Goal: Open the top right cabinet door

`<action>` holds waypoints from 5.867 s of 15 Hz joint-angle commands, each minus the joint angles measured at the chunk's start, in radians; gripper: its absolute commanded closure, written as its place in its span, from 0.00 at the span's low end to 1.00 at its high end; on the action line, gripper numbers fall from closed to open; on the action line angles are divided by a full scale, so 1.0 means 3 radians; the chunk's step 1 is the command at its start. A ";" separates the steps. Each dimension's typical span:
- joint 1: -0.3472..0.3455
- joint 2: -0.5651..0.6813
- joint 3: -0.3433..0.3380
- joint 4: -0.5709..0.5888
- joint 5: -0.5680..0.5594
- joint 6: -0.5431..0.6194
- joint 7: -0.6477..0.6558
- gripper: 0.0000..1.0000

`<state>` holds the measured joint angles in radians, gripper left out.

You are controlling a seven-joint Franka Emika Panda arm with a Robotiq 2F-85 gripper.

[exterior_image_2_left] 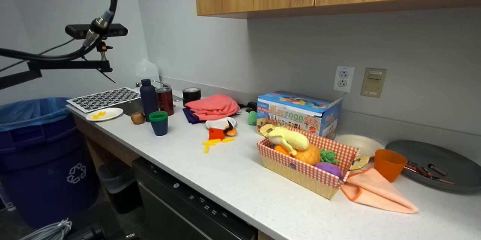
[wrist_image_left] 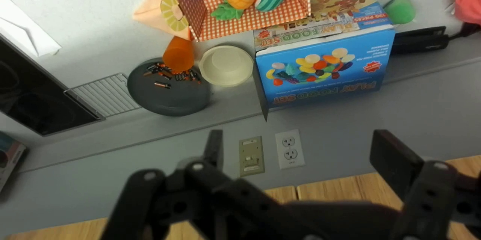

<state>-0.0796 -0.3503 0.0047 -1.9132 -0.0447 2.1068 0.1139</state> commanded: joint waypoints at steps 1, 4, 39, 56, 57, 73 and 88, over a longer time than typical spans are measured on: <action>-0.0081 0.0244 0.0079 0.0399 -0.0337 0.0065 0.0316 0.00; -0.0082 0.0393 0.0076 0.0662 -0.0508 0.0092 0.0521 0.00; -0.0039 0.1271 -0.0170 0.1415 -0.0987 0.0275 0.1663 0.00; -0.0369 0.0047 -0.0176 -0.0037 -0.1516 0.0308 0.2693 0.00; -0.0411 -0.0045 -0.0165 -0.0138 -0.1570 0.0357 0.2714 0.00; -0.0505 -0.0220 -0.0142 -0.0455 -0.1358 0.0761 0.2090 0.00; -0.0985 -0.0623 -0.0228 -0.0863 -0.1229 0.0917 0.1554 0.00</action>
<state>-0.2533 -0.4850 -0.0597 -2.1054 -0.3384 2.4000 0.5744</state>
